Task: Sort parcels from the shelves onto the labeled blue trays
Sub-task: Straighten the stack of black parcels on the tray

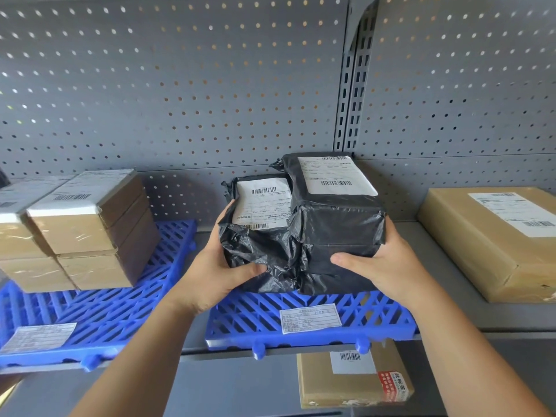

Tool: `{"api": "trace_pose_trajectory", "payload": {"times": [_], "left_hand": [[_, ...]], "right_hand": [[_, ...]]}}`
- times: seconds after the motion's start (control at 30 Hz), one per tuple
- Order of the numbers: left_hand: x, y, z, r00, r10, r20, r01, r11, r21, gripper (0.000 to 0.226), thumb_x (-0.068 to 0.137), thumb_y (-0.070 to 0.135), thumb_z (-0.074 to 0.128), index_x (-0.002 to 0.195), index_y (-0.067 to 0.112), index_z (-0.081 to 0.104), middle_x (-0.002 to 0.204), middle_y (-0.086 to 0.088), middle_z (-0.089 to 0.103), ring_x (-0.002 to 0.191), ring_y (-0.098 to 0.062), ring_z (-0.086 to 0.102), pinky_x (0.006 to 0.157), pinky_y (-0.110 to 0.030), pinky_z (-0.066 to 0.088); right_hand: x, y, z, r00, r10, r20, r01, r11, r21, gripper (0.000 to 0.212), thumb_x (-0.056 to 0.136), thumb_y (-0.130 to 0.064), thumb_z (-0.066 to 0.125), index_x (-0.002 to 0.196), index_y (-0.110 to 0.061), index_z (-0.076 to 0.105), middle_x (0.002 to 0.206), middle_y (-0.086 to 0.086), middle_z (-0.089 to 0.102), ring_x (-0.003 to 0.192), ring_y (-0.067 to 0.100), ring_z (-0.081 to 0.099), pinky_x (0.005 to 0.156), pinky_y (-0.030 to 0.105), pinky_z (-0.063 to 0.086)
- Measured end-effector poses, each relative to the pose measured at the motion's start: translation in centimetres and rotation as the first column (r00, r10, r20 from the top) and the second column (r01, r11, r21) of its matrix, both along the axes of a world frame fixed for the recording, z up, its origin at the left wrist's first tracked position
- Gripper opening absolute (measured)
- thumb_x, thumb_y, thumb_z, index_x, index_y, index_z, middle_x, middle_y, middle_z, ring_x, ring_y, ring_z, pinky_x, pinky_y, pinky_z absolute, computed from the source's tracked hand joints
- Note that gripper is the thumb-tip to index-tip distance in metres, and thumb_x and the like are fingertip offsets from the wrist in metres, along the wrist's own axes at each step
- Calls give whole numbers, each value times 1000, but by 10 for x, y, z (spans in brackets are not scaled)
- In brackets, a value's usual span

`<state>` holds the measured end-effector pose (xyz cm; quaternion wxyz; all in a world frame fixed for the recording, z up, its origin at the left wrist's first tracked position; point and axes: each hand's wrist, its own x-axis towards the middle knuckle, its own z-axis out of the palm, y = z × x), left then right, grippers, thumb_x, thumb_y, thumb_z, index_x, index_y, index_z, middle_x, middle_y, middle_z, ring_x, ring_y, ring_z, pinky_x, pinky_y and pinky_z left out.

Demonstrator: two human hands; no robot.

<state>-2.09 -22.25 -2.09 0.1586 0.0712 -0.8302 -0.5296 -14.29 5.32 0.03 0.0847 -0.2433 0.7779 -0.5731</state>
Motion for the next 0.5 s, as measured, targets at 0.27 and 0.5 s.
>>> {"api": "trace_pose_trajectory", "payload": {"times": [0.27, 0.5], "left_hand": [[-1, -1, 1, 999, 35, -10, -35, 999, -14, 93, 78, 18, 88, 154, 21, 34, 123, 26, 68, 119, 1, 63, 111, -33, 47], [0, -2, 4, 1000, 7, -28, -6, 999, 33, 108, 80, 2, 84, 157, 42, 20, 132, 22, 64, 127, -3, 59, 113, -39, 43]], "right_hand": [[-3, -1, -2, 1000, -10, -14, 10, 1000, -3, 69, 69, -23, 93, 117, -51, 52, 107, -32, 70, 99, -11, 66, 87, 21, 49], [4, -2, 4, 1000, -9, 9, 8, 1000, 17, 68, 72, -20, 91, 122, -46, 53, 106, -31, 71, 97, -10, 68, 82, 17, 50]]}}
